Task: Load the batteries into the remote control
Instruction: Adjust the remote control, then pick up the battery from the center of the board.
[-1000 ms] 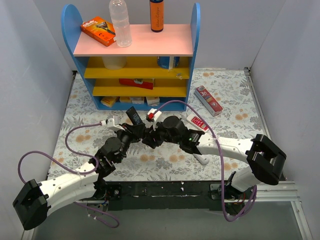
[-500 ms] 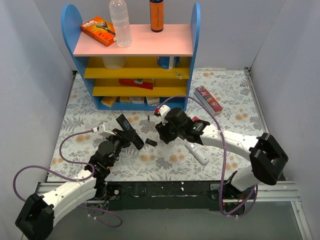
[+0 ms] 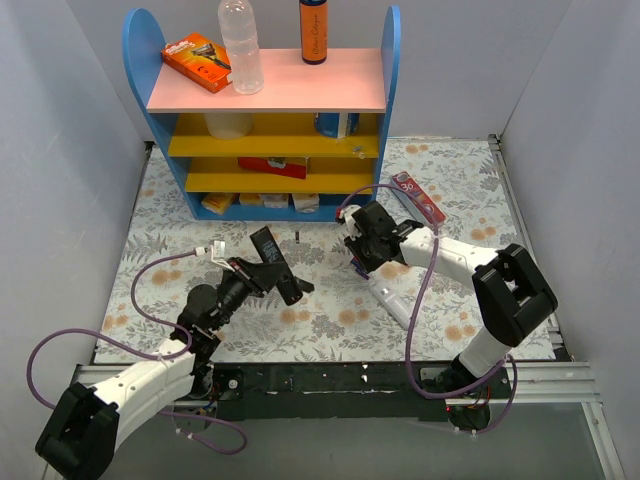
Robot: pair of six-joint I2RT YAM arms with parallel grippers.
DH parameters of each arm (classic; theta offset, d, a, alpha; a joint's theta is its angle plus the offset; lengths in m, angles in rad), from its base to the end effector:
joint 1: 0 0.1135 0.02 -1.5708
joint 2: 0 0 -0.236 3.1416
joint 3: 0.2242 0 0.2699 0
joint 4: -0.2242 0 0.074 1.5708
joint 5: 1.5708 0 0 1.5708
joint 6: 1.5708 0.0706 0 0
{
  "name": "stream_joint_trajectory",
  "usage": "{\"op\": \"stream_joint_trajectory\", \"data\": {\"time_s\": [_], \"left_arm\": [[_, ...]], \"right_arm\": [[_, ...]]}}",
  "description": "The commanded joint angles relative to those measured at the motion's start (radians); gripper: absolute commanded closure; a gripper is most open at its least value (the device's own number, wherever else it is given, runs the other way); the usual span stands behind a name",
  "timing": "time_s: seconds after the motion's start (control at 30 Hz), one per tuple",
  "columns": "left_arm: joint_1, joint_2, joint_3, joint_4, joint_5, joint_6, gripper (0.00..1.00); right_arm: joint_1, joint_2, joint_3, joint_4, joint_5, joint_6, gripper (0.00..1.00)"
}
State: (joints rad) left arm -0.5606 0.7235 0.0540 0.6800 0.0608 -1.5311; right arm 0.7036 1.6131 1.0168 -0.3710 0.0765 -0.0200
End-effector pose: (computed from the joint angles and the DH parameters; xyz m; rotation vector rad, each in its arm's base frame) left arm 0.1935 -0.1265 0.1550 -0.8047 1.6469 -1.6301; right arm 0.2806 0.2310 0.1323 -0.8717 2.3889 0.1736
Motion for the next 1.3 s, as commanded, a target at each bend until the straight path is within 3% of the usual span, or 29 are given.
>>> {"op": "stream_joint_trajectory", "data": {"time_s": [0.0,0.63,1.27], "left_arm": [[0.008,0.004,-0.085,0.144,0.109,-0.004,1.00],[0.010,0.019,-0.077,0.128,0.128,0.009,1.00],[0.008,0.040,-0.069,0.132,0.131,0.008,1.00]], "right_arm": [[-0.001,0.025,0.072,-0.008,-0.044,-0.040,0.71],[-0.001,0.169,0.169,-0.082,-0.067,-0.060,0.82],[0.016,0.215,0.181,-0.123,-0.083,-0.066,0.79]]}}
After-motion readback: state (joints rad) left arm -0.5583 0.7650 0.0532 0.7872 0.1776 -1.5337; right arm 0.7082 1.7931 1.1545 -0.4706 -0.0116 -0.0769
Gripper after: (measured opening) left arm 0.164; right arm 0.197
